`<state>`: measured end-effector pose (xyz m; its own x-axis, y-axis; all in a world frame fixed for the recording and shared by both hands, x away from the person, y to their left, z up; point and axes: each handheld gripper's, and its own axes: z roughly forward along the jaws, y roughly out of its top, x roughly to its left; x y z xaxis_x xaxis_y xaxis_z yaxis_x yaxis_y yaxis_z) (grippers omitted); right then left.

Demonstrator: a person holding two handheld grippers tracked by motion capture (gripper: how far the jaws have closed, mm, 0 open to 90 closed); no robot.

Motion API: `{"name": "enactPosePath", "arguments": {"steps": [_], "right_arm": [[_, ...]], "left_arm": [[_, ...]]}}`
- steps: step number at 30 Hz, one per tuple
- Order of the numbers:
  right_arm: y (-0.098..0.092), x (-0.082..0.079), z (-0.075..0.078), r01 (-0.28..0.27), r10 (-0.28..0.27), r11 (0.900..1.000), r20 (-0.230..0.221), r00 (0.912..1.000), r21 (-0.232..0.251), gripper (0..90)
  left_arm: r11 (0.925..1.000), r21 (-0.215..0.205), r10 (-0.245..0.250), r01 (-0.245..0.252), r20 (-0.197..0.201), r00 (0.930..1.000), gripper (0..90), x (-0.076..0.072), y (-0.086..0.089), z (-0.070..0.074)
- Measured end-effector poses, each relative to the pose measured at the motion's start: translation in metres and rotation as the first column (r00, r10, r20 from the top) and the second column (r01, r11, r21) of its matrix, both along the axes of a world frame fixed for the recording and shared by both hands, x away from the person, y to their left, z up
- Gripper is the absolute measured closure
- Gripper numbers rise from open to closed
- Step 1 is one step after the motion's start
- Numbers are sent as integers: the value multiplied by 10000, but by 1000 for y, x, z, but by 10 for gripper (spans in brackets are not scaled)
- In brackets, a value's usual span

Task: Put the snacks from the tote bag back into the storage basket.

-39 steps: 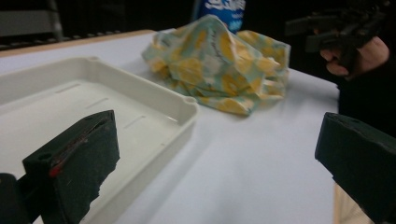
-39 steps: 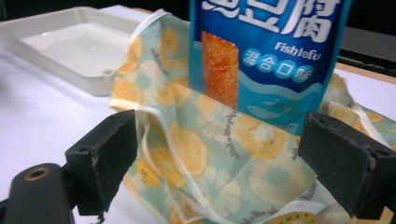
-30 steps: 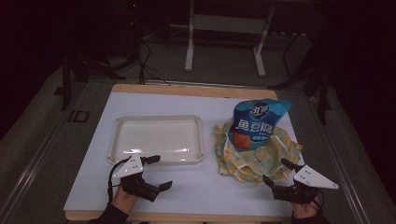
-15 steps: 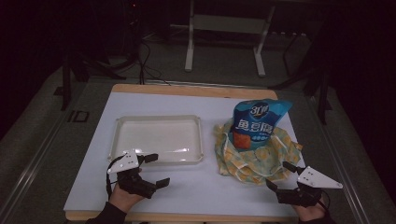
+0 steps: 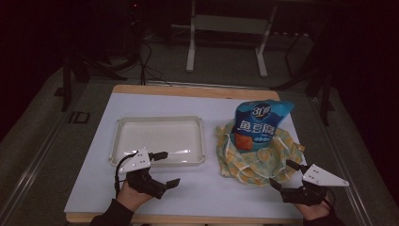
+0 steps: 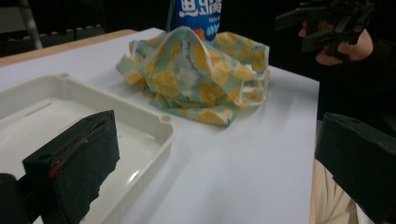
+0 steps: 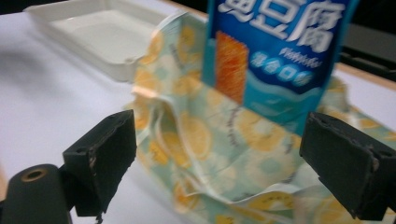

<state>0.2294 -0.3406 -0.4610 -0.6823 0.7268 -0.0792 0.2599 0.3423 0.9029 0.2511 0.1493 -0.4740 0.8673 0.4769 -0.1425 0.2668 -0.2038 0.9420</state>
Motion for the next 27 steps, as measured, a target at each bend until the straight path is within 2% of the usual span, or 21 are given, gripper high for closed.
{"name": "enactPosePath", "arguments": {"steps": [11,27], "right_arm": [[-3,7,1,-149,150,9998,-150,9998,97,108],[-7,23,11,-232,230,9996,94,9997,159,129]], "left_arm": [[9989,91,-452,453,-86,9989,4,14,-22,3],[9955,105,-939,939,-41,9956,5,36,-55,12]]}}
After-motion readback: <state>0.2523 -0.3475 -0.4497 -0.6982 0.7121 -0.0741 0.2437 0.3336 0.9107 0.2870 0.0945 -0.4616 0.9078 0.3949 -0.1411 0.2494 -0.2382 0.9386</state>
